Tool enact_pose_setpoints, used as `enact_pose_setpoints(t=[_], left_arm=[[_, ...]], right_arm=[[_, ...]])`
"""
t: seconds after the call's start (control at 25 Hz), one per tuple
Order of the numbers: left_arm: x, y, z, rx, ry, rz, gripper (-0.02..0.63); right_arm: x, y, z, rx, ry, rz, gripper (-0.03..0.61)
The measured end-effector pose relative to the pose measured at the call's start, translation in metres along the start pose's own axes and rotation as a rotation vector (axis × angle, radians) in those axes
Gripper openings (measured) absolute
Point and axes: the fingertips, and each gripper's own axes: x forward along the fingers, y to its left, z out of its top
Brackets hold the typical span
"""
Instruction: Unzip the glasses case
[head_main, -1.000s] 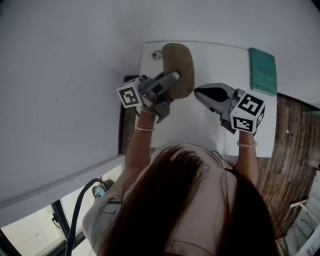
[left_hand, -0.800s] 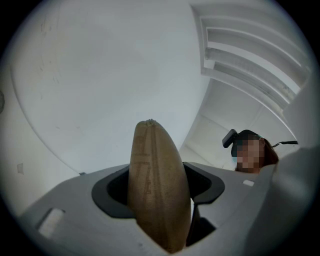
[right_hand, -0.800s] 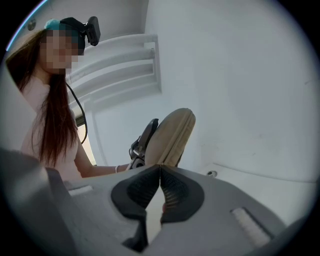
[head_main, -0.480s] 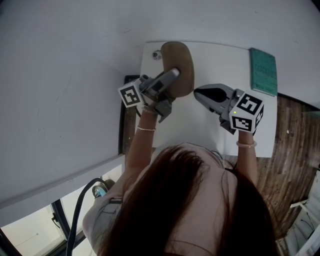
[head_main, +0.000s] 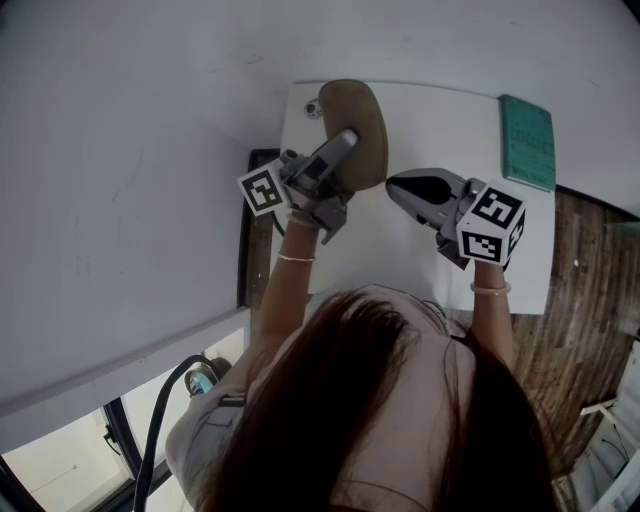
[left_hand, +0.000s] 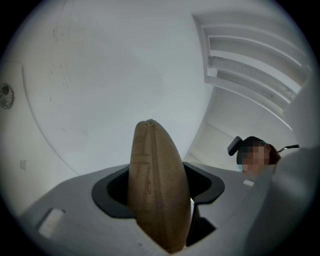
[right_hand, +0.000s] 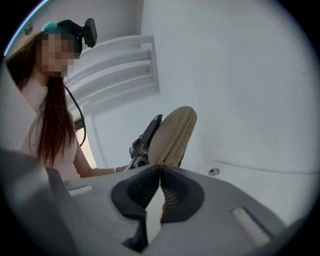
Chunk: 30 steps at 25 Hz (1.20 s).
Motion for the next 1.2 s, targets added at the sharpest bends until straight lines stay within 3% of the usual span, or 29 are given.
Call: enact_pose_setpoints(t=[0.8, 1.2], left_arm=[[-0.008, 0.017, 0.019, -0.088, -0.237, 0.093, 0.298], [-0.011, 0.024, 0.022, -0.109, -0.312, 0.148, 0.298]], right_arm=[[0.006, -0.005, 0.003, 0.024, -0.050, -0.039, 0.006], [0.008, -0.005, 0.000, 0.034, -0.037, -0.037, 0.006]])
